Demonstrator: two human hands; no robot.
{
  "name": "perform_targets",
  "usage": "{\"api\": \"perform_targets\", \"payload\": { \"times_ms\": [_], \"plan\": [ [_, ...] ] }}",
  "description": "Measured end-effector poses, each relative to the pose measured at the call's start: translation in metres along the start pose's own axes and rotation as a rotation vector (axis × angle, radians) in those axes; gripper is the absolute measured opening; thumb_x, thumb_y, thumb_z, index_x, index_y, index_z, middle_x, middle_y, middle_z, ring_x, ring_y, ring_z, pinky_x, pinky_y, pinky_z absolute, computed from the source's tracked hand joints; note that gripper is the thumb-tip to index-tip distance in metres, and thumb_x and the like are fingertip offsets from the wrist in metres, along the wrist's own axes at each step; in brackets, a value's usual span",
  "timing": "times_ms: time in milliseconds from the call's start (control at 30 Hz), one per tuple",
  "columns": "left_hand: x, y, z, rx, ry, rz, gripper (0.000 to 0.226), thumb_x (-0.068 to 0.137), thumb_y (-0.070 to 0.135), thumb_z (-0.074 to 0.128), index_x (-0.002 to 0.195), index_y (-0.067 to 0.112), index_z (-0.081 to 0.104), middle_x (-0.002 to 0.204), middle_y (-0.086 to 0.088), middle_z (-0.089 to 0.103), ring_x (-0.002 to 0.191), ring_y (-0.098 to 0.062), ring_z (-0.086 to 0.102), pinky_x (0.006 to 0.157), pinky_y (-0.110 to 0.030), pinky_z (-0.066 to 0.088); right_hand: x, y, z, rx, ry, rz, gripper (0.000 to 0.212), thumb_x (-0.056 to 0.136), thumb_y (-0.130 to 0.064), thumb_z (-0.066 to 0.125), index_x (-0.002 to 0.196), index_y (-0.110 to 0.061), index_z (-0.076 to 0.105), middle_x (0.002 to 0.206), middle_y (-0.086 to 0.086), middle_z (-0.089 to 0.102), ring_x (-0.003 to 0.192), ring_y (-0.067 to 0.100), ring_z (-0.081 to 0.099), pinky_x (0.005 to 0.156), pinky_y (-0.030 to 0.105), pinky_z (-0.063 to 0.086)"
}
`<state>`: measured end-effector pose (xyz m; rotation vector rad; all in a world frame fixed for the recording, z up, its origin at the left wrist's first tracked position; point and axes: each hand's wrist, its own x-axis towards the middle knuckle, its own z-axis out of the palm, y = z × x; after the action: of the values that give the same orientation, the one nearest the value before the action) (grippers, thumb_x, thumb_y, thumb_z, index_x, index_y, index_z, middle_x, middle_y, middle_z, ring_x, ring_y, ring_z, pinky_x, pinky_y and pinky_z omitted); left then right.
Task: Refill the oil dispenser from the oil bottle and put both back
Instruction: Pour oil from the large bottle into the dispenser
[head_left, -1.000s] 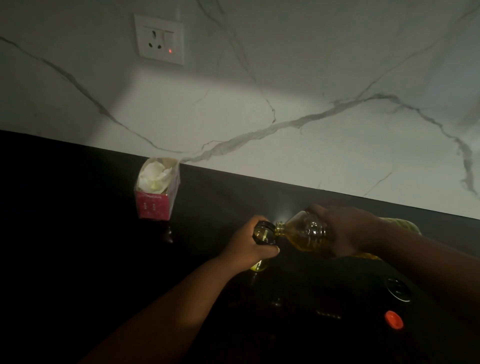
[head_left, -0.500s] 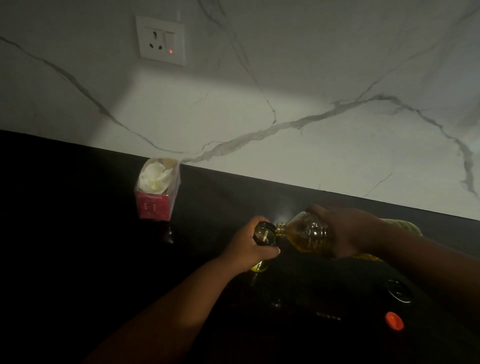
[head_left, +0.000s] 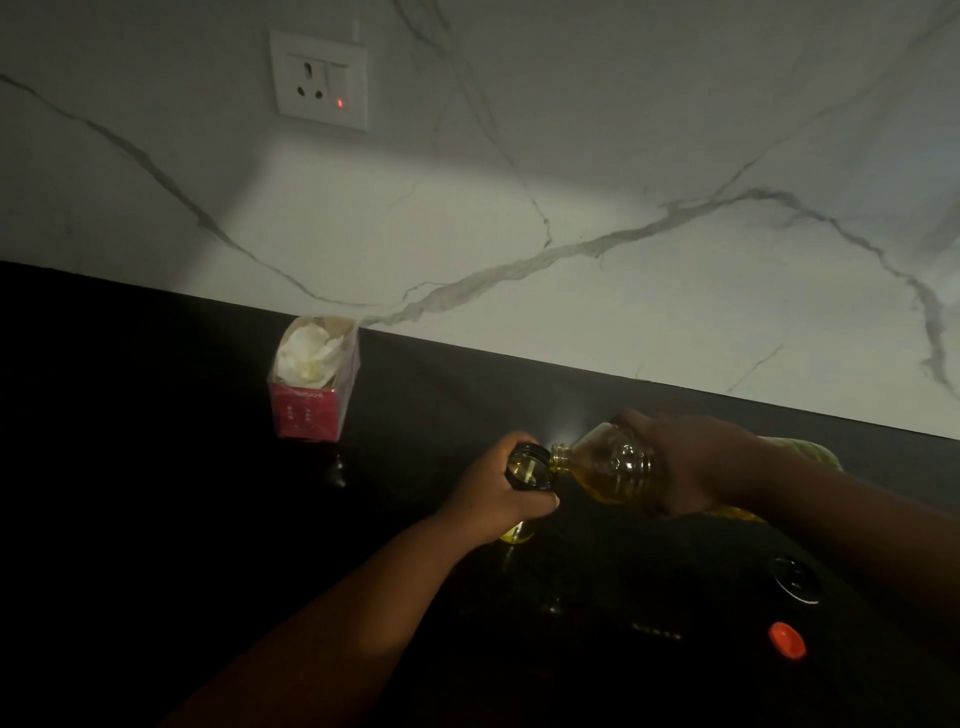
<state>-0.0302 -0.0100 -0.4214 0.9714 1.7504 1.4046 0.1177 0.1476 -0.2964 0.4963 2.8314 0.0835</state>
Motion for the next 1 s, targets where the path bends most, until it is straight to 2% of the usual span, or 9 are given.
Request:
{"api": "perform_targets", "payload": {
  "times_ms": [133, 233, 500, 600, 667, 733, 833, 1000],
  "plan": [
    [0.0003, -0.0003, 0.0002, -0.005, 0.006, 0.007, 0.054, 0.072, 0.018, 0.082, 0.104, 0.048, 0.05, 0.109, 0.005, 0.062, 0.1, -0.016, 0.064, 0.088, -0.038, 0.054, 0.0004, 0.0009, 0.0002, -0.019, 0.008, 0.002, 0.087, 0.061, -0.04, 0.082, 0.132, -0.03, 0.033, 0.114, -0.007, 0.061, 0.089, 0.008, 0.056, 0.072, 0.02, 0.037],
    [0.0003, -0.0006, 0.0001, -0.007, 0.009, 0.009, 0.054, 0.071, 0.018, 0.082, 0.106, 0.046, 0.051, 0.108, 0.003, 0.064, 0.1, -0.017, 0.065, 0.089, -0.04, 0.054, 0.0019, 0.0027, 0.0021, 0.001, 0.008, -0.012, 0.087, 0.059, -0.043, 0.082, 0.131, -0.03, 0.034, 0.115, -0.007, 0.062, 0.098, 0.011, 0.06, 0.074, 0.021, 0.04],
    [-0.0002, -0.0005, 0.0, -0.016, 0.0, 0.011, 0.055, 0.073, 0.016, 0.081, 0.106, 0.046, 0.05, 0.109, 0.004, 0.062, 0.101, -0.016, 0.063, 0.088, -0.036, 0.053, 0.0012, 0.0014, -0.0002, -0.01, 0.004, -0.018, 0.09, 0.06, -0.041, 0.083, 0.134, -0.028, 0.033, 0.115, -0.005, 0.062, 0.1, 0.014, 0.062, 0.077, 0.022, 0.043],
    [0.0005, -0.0006, 0.0, -0.005, -0.001, 0.018, 0.053, 0.073, 0.015, 0.081, 0.103, 0.047, 0.051, 0.106, 0.005, 0.063, 0.1, -0.017, 0.064, 0.089, -0.04, 0.054, 0.0019, 0.0011, -0.001, -0.016, -0.003, -0.008, 0.091, 0.06, -0.041, 0.083, 0.135, -0.03, 0.032, 0.116, -0.005, 0.062, 0.1, 0.014, 0.062, 0.079, 0.025, 0.046],
    [0.0008, -0.0007, 0.0, -0.002, 0.001, 0.018, 0.053, 0.071, 0.017, 0.082, 0.102, 0.048, 0.051, 0.105, 0.004, 0.063, 0.099, -0.018, 0.065, 0.09, -0.043, 0.055, 0.0012, 0.0006, -0.0023, -0.019, -0.005, -0.006, 0.091, 0.061, -0.04, 0.083, 0.135, -0.029, 0.032, 0.116, -0.004, 0.062, 0.1, 0.014, 0.061, 0.076, 0.023, 0.042],
    [0.0012, -0.0011, -0.0002, -0.002, 0.001, 0.014, 0.054, 0.071, 0.018, 0.082, 0.103, 0.049, 0.051, 0.107, 0.004, 0.063, 0.1, -0.018, 0.064, 0.091, -0.043, 0.055, 0.0003, 0.0, -0.0026, -0.037, -0.006, -0.002, 0.09, 0.062, -0.04, 0.082, 0.135, -0.029, 0.031, 0.116, -0.004, 0.062, 0.1, 0.014, 0.061, 0.074, 0.021, 0.04],
    [0.0016, -0.0011, 0.0003, 0.001, -0.002, 0.015, 0.055, 0.072, 0.017, 0.082, 0.104, 0.049, 0.05, 0.109, 0.005, 0.061, 0.101, -0.016, 0.063, 0.089, -0.039, 0.054, 0.0, 0.0001, -0.0011, -0.052, -0.002, 0.016, 0.093, 0.06, -0.043, 0.082, 0.136, -0.03, 0.03, 0.117, -0.002, 0.062, 0.102, 0.017, 0.062, 0.08, 0.027, 0.048],
    [0.0023, -0.0022, 0.0, 0.001, -0.004, 0.008, 0.058, 0.072, 0.018, 0.083, 0.114, 0.041, 0.05, 0.11, 0.005, 0.061, 0.101, -0.016, 0.063, 0.089, -0.039, 0.054, 0.0008, 0.0011, -0.0005, -0.061, 0.002, 0.013, 0.092, 0.06, -0.044, 0.082, 0.135, -0.03, 0.03, 0.116, -0.002, 0.061, 0.101, 0.017, 0.062, 0.077, 0.025, 0.045]
  ]
}}
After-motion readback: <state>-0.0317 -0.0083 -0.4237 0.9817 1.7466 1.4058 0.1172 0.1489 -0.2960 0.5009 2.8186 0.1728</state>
